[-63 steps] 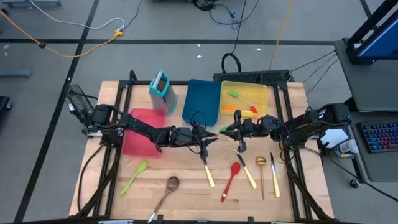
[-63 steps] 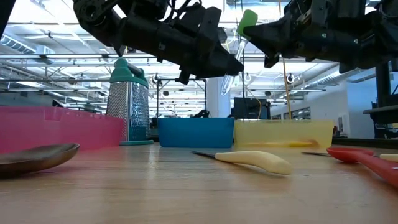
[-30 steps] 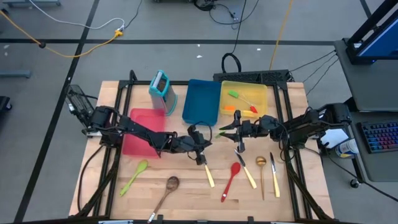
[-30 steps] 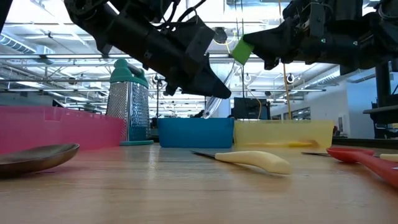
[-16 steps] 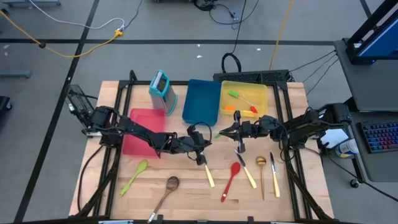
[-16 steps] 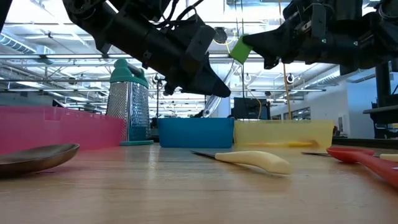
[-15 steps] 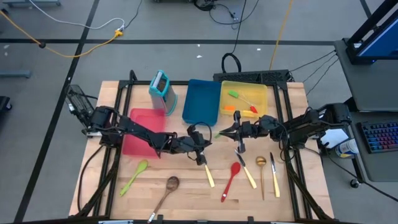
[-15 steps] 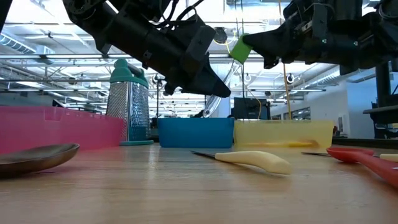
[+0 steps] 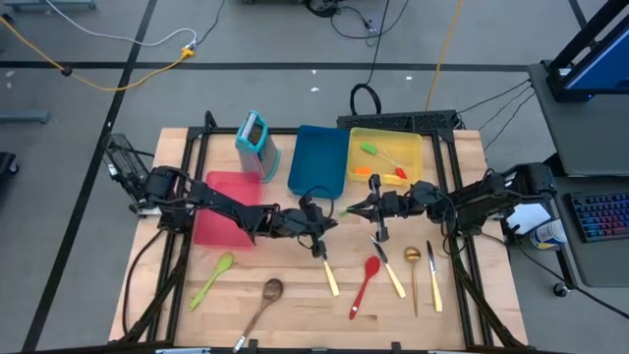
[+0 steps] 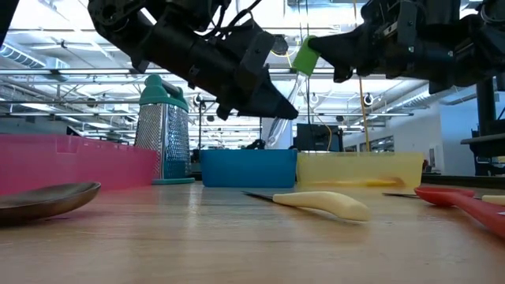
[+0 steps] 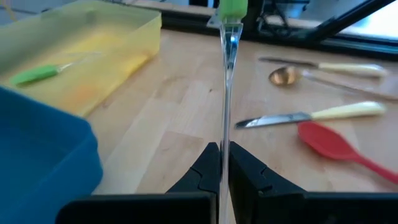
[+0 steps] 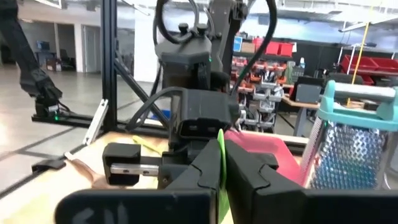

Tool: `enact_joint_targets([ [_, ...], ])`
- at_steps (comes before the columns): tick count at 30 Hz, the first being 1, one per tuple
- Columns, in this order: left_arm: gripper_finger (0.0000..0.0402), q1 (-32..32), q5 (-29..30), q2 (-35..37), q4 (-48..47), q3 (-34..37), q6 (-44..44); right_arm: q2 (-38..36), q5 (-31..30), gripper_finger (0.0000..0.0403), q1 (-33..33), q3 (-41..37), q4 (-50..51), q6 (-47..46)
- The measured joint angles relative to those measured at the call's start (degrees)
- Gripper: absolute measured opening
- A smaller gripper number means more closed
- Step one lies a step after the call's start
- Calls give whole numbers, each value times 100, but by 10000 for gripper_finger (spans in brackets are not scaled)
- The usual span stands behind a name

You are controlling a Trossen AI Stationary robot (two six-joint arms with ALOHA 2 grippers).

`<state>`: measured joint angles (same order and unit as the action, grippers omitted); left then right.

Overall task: Pick & Place Kitchen Items
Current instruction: Put the green spatula into the yellow bin

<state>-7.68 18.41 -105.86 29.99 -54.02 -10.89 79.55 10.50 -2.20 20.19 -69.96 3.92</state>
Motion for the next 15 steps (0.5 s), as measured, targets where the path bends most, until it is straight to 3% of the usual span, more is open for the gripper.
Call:
enact_joint_targets([
  [15, 12, 31, -45, -4, 444, 0, 376, -6, 13, 3, 2, 9, 161, 22],
])
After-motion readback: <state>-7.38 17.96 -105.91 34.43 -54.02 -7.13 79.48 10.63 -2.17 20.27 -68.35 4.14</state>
